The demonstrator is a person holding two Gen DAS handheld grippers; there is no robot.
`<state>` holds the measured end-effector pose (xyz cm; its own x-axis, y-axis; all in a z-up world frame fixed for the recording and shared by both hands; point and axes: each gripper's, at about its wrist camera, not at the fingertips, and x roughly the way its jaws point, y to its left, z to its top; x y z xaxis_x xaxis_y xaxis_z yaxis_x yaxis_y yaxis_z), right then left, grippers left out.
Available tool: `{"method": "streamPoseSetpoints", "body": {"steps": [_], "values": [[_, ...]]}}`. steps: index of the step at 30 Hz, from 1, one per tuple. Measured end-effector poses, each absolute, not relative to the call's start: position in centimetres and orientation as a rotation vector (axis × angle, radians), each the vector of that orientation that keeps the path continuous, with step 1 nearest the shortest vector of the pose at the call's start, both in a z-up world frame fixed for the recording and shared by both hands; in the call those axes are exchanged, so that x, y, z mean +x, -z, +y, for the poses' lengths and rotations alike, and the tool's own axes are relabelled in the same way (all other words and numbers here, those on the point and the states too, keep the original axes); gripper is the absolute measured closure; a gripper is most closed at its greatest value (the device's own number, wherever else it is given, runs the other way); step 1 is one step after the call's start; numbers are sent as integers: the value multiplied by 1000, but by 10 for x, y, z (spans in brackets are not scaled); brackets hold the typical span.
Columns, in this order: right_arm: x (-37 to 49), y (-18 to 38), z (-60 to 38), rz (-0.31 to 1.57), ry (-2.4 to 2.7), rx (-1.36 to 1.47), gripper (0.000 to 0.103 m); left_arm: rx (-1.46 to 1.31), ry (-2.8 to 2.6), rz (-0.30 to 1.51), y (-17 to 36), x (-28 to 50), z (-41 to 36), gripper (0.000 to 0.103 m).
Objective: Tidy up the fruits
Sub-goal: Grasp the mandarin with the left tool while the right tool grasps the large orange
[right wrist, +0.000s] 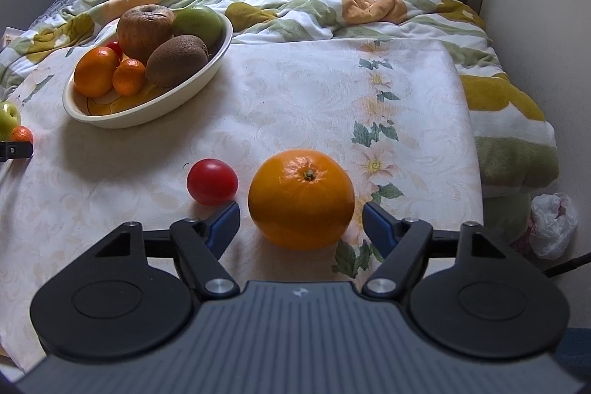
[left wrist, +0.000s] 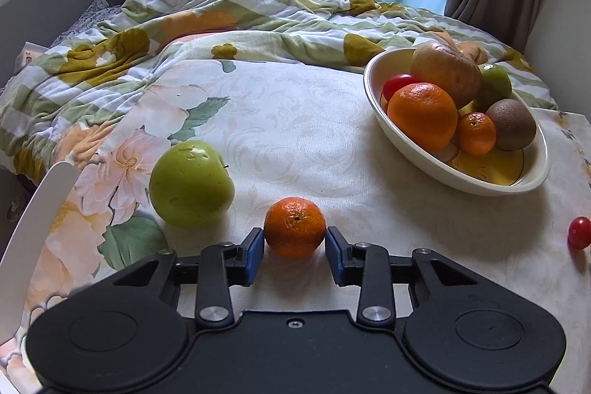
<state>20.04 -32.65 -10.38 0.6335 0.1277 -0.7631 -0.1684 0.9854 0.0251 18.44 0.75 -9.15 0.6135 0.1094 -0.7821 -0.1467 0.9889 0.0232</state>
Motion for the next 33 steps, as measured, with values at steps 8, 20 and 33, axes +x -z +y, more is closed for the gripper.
{"method": "streamPoseSetpoints", "body": {"steps": [8,20,33], "values": [[204,106,-324,869,-174,-55,20,-47,-137,902,91,182,7,63],[205,101,-323,866,-154,-40,28,-59,-98,870,72,164,0,63],[181,54,-322,800,-148,28,28,-81,-14,781,25,133,-15,63]]}}
